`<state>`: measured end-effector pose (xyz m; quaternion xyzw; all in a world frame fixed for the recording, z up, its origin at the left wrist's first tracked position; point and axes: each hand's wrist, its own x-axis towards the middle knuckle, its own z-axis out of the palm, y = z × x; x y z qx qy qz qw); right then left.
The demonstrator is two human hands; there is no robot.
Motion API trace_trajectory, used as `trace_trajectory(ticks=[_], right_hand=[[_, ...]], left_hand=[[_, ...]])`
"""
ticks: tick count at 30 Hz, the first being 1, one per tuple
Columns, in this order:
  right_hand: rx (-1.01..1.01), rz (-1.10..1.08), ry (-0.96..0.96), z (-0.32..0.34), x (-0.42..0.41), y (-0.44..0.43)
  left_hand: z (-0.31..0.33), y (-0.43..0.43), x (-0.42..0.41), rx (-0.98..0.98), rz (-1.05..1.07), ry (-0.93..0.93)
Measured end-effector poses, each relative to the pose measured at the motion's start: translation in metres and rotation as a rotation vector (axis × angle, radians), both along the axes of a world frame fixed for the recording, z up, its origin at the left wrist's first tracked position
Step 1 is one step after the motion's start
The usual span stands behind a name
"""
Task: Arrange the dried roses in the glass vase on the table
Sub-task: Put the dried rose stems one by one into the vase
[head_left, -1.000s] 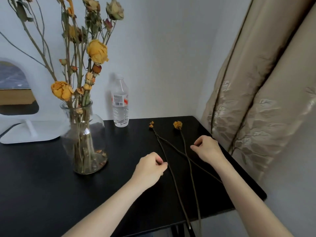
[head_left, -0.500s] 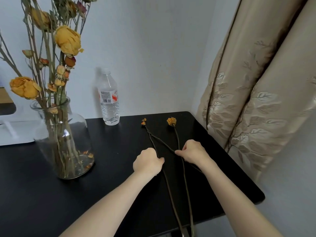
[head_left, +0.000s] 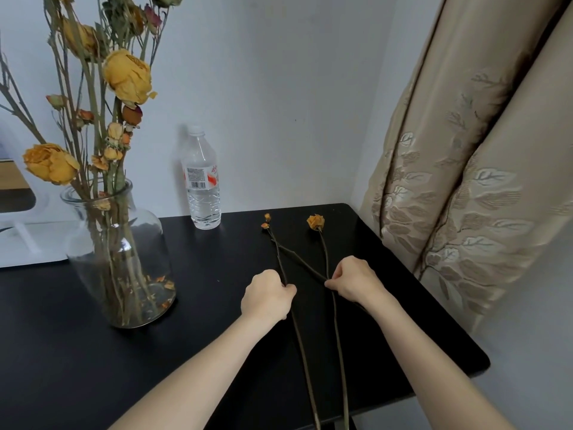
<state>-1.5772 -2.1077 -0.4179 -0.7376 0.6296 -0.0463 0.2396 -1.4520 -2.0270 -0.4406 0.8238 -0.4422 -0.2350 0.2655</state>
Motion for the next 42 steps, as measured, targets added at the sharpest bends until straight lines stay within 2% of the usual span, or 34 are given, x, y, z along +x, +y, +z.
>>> trace_trajectory(ticks=[11,16,30,35,42], right_hand=[[-0.075,0.052,-0.103,0.015,0.003,0.007],[-0.08,0.108,-0.201,0.035,0.002,0.009],[-0.038,0.254,-0.709,0.092,0.03,0.048],[-0.079,0.307,-0.897,0.111,0.049,0.069],[-0.191,0.404,-1.08,0.142,0.073,0.1]], left_hand=[[0.008,0.018,0.016,-0.199,-0.026,0.066],[0.015,0.034,0.028,-0.254,-0.12,-0.01],[0.075,0.11,0.058,-0.588,-0.222,-0.05],[0.104,0.137,0.068,-0.742,-0.179,-0.037],[0.158,0.166,0.095,-1.059,-0.029,-0.083]])
